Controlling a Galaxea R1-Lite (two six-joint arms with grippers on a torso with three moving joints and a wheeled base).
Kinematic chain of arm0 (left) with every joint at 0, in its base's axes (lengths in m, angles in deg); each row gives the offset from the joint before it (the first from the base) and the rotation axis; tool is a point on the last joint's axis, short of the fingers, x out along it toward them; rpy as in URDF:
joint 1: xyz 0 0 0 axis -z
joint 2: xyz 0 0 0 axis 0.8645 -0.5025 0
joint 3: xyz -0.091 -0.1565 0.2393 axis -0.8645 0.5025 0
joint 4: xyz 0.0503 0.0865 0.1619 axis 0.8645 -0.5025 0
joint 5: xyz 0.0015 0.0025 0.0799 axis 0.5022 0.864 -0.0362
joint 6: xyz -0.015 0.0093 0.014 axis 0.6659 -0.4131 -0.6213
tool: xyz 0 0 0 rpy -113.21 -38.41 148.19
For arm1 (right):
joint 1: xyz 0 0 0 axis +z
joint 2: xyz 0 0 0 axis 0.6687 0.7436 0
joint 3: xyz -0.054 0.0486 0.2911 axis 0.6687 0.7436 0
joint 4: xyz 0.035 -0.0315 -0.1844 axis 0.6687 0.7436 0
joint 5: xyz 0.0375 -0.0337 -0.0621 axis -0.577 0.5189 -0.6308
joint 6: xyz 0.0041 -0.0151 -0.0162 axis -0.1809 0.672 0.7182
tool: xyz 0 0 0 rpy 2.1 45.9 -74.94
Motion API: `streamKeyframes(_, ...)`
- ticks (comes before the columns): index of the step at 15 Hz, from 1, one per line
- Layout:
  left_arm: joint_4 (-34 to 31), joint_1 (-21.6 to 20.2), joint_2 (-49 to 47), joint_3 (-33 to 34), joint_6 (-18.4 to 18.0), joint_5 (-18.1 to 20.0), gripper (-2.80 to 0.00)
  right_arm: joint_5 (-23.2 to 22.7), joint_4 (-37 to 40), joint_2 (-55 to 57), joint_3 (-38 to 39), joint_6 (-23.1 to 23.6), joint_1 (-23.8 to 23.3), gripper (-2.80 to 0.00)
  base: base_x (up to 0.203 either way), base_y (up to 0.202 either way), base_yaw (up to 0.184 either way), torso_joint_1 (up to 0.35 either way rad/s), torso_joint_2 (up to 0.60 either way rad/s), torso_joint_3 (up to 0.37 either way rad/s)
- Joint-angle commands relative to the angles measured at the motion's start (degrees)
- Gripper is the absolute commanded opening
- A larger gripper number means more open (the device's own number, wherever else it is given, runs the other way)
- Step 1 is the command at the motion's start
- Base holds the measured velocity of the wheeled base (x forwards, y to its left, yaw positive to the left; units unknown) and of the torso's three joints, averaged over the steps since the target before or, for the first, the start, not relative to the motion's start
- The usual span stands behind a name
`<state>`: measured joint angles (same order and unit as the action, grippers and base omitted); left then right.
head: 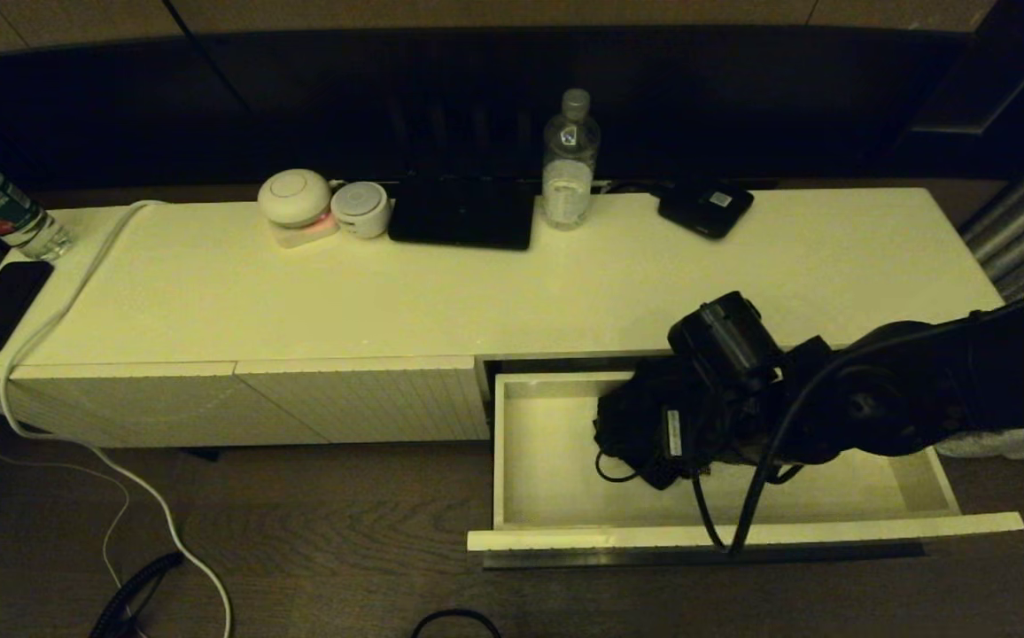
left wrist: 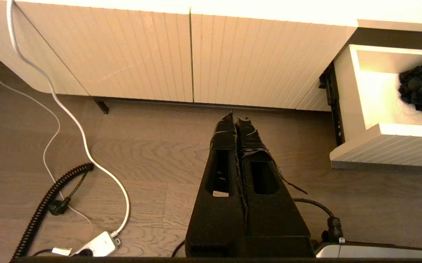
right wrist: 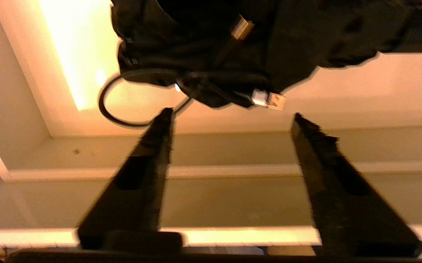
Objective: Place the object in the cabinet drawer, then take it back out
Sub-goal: Take the umbrella out of the drawer and put it on the table
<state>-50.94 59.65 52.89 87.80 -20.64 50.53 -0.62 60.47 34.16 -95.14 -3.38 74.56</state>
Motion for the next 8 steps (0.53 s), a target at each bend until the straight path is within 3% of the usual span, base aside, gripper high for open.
streamKeyframes(1,0.02,0.01,0.09,0.00,0.05,-0.02,-2.80,-0.09,0.06,3.25,-2.18,-0.57,-0.03,0.00,0.000,0.000,0.000,0.000,0.00,0.000)
streamKeyframes(4,0.02,0.01,0.09,0.05,0.05,-0.02,-2.80,-1.05,0.37,6.28,-6.31,-3.36,-0.15,0.00,0.000,0.000,0.000,0.000,0.00,0.000)
streamKeyframes(8,0.02,0.01,0.09,0.00,0.05,-0.02,-2.80,-2.68,-0.09,9.70,-9.44,-3.36,-0.62,0.00,0.000,0.000,0.000,0.000,0.00,0.000)
